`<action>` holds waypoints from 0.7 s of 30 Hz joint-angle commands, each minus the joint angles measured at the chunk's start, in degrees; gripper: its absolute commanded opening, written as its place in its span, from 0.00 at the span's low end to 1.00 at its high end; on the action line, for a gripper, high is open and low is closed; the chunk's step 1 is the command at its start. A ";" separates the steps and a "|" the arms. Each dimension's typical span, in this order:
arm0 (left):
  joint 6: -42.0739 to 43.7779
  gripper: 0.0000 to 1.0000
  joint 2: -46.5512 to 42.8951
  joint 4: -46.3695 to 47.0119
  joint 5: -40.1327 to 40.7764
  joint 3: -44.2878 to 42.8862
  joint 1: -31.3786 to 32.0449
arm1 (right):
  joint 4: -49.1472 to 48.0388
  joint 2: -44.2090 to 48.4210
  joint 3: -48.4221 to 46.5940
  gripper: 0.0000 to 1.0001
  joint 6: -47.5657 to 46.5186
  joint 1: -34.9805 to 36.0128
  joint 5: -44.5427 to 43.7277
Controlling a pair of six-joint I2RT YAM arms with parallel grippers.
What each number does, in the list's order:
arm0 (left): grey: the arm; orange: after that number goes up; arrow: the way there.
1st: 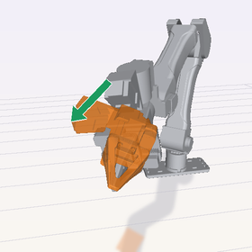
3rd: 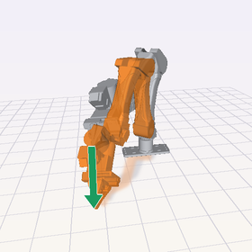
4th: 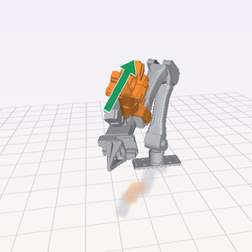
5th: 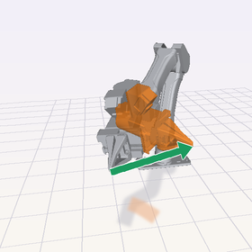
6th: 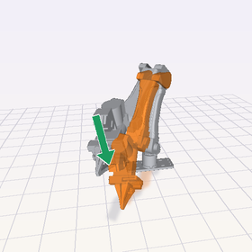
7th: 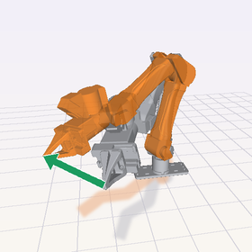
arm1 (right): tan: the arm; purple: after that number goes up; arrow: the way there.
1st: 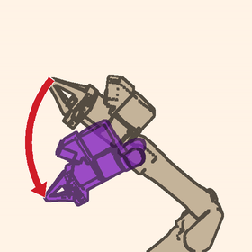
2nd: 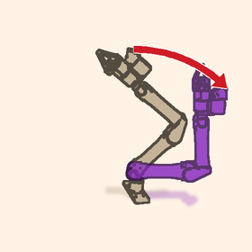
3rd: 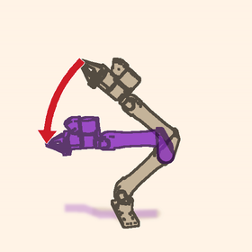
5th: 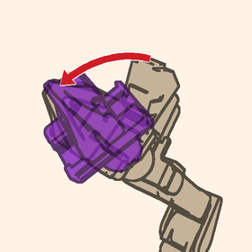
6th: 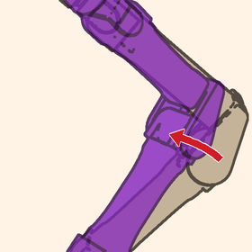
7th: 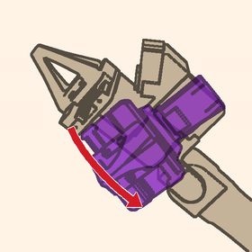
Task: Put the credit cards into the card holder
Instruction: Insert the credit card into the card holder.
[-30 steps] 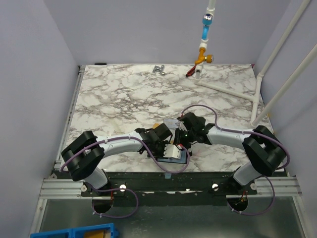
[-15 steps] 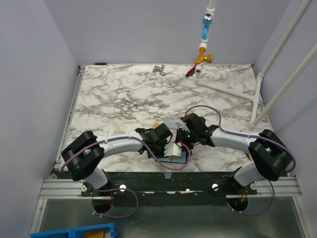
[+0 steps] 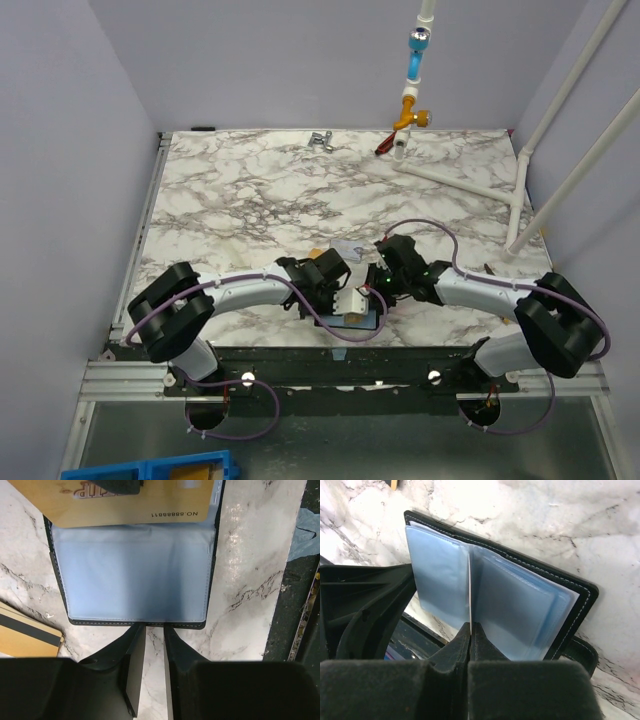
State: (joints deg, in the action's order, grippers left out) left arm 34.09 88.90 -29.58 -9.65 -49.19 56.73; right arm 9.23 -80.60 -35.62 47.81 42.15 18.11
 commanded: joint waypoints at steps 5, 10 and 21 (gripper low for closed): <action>-3.23 0.16 3.49 -3.69 -2.45 -4.04 1.45 | -3.61 1.89 3.97 0.01 3.48 -0.57 -4.99; -5.06 0.13 4.35 -4.46 -3.92 -4.29 2.48 | -5.17 1.23 4.20 0.01 2.77 -2.02 -4.35; -5.17 0.08 3.46 -6.72 -4.64 -3.29 3.56 | -7.84 2.28 4.82 0.01 0.90 -4.63 0.54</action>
State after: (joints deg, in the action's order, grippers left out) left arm 29.61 92.05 -33.36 -11.84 -52.93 59.77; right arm 3.68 -79.11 -32.38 49.78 37.82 16.49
